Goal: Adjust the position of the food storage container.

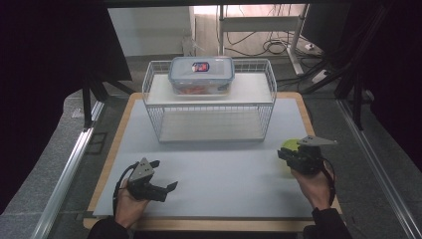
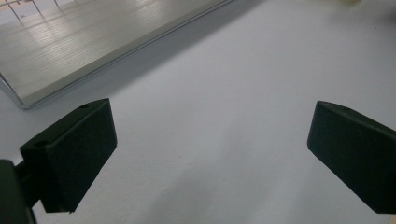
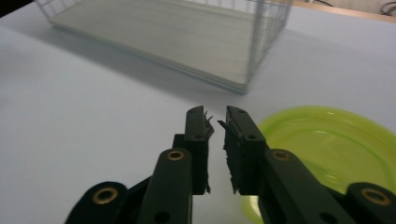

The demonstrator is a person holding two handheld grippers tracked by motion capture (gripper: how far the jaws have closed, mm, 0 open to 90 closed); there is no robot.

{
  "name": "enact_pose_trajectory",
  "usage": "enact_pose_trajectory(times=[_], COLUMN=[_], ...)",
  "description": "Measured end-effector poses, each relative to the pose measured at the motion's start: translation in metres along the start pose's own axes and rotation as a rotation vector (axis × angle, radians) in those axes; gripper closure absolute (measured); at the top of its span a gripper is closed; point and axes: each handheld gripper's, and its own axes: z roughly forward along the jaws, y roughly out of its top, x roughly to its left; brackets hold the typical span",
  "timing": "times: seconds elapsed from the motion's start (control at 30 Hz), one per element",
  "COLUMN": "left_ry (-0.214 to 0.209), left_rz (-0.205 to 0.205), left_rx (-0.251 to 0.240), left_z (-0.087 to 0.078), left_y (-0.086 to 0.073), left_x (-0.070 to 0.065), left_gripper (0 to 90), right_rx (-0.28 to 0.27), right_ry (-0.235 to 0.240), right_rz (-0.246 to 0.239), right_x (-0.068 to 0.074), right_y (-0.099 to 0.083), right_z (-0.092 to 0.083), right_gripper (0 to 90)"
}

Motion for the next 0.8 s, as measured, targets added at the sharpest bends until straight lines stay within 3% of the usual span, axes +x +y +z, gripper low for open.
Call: enact_pose_trajectory(times=[0.13, 0.47, 0.8], left_ry=[0.007, 0.01, 0.014], left_rz=[0.002, 0.016, 0.023], left_rx=[0.006, 0.027, 0.056], left_z=[0.0, 0.003, 0.008], left_y=[0.0, 0.0, -0.001], left_x=[0.0, -0.002, -0.003], left_gripper=[3.0, 3.6, 3.8], right_rx=[-0.01, -0.035, -0.011], right_ry=[-0.045, -0.194, -0.293], right_rz=[0.035, 0.098, 0.112], right_x=[-0.015, -0.054, -0.083], right_y=[-0.002, -0.013, -0.018], right_z=[-0.007, -0.022, -0.014], right_gripper=[90.0, 90.0, 90.0])
